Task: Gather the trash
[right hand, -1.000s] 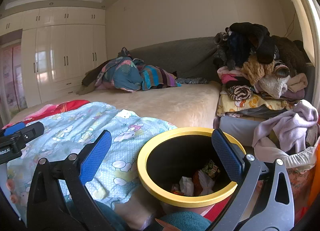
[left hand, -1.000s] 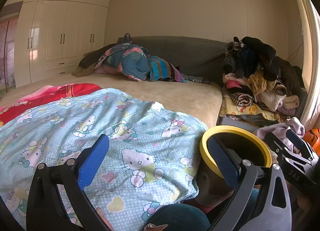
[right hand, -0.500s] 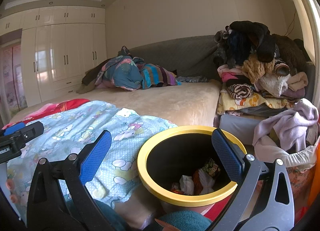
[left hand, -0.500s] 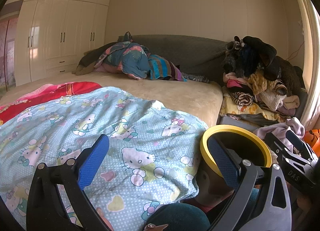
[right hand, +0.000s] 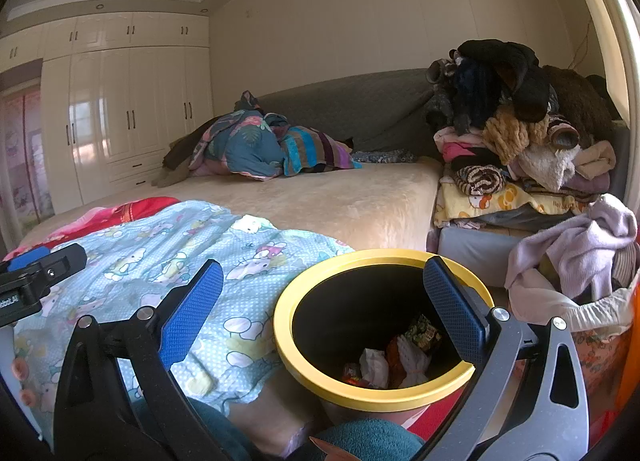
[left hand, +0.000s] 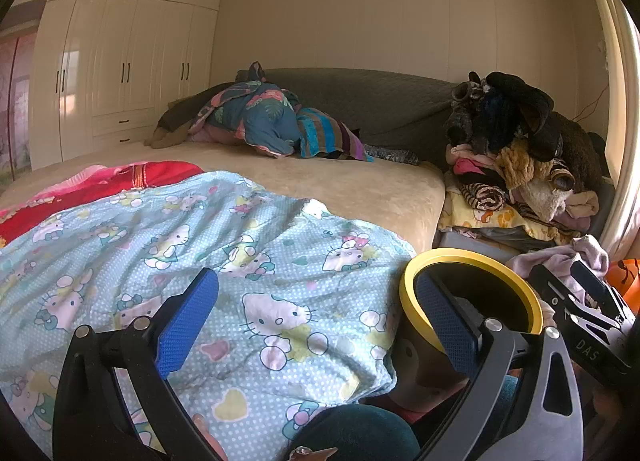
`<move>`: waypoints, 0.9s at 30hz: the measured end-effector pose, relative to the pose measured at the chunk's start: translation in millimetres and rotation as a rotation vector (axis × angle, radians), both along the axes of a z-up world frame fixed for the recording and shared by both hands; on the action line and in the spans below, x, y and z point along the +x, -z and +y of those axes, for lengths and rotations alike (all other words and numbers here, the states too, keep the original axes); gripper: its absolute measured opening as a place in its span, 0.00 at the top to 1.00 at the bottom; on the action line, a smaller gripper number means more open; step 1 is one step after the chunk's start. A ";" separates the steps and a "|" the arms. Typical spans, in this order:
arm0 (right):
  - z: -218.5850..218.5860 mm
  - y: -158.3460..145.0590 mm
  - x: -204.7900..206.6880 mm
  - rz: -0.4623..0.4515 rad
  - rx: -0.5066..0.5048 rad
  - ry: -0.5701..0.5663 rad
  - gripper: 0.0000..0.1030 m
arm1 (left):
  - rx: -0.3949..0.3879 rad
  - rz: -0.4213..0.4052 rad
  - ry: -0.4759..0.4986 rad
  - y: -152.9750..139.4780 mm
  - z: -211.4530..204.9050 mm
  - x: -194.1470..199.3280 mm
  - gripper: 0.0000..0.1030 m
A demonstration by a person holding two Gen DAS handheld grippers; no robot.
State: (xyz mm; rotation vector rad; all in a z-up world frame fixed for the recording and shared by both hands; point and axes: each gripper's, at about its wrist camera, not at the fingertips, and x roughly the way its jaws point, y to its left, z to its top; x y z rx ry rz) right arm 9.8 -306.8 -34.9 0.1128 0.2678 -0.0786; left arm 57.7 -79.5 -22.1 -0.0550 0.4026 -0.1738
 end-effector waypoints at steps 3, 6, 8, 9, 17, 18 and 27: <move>-0.3 0.1 -0.3 0.000 0.000 0.001 0.10 | -0.001 0.002 0.001 2.0 -1.1 -0.6 0.06; -0.8 0.5 0.2 0.003 0.004 0.001 0.10 | 0.000 0.009 0.000 3.9 -2.1 -0.9 0.06; -1.0 1.0 0.0 0.004 0.004 0.001 0.10 | 0.007 0.016 -0.006 5.5 -3.8 -0.9 0.06; -1.1 1.1 0.2 0.006 0.006 0.000 0.10 | 0.004 0.024 -0.012 7.1 -3.5 -0.6 0.06; 27.3 1.9 20.6 0.069 -0.011 -0.099 0.10 | -0.080 0.108 -0.227 -2.5 55.8 14.8 0.06; 40.7 -0.6 25.9 0.073 -0.023 -0.135 0.10 | -0.102 0.119 -0.274 -4.1 77.9 13.7 0.06; 299.3 7.5 70.3 0.307 -0.033 -0.685 0.10 | -0.061 0.298 -0.881 40.2 298.9 -44.6 0.06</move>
